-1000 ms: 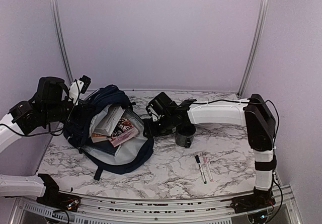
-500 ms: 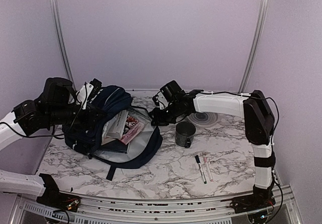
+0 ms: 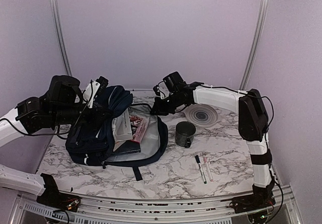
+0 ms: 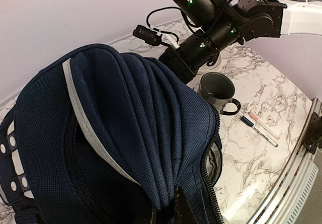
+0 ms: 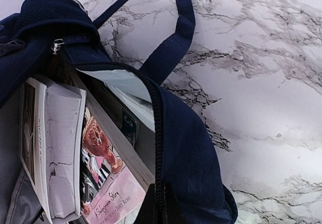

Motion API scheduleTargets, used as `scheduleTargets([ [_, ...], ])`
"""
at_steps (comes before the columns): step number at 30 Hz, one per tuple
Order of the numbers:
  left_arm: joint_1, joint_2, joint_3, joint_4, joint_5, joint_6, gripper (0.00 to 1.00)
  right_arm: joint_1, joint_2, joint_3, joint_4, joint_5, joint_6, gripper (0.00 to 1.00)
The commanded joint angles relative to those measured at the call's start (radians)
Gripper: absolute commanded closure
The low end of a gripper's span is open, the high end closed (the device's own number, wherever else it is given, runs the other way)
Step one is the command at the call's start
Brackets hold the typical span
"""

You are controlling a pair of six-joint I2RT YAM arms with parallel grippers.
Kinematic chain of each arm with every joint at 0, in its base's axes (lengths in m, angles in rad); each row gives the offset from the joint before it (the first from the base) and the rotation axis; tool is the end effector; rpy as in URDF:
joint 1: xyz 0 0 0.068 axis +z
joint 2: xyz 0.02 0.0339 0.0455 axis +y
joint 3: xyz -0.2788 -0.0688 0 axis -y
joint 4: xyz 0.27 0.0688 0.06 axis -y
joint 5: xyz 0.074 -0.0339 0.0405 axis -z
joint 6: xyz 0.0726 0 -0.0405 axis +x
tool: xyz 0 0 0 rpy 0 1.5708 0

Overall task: Pack the student bag
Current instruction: Move the student bag to the center of the board, then place the largest pocket of the bag in the student bag, then rotate the student bag at the center of the board.

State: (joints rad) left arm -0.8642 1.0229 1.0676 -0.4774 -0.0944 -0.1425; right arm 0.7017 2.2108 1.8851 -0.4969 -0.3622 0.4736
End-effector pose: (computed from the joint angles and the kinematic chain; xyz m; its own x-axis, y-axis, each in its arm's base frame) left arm 0.1835 -0.2044 0.3622 -0.3691 0.2147 -0.9042 0.6559 0.7495 -0.0898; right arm 0.4096 0.3799 0.2036 -0.8574 -0.1663 -0.4870 -0.4457 0.7129 0.5414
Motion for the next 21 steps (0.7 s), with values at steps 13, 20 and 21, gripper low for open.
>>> scheduleTargets([
  [13,0.008,-0.085,-0.066,0.233,0.059,-0.019,0.01,0.070,-0.453,-0.306,-0.056,0.160,-0.025,0.58],
  [20,0.252,-0.119,-0.202,0.133,0.072,-0.334,0.01,0.275,-0.526,-0.392,-0.213,0.324,0.023,0.56],
  [21,0.303,-0.126,-0.249,0.163,0.096,-0.382,0.01,0.293,-0.526,-0.412,-0.213,0.322,0.041,0.55],
])
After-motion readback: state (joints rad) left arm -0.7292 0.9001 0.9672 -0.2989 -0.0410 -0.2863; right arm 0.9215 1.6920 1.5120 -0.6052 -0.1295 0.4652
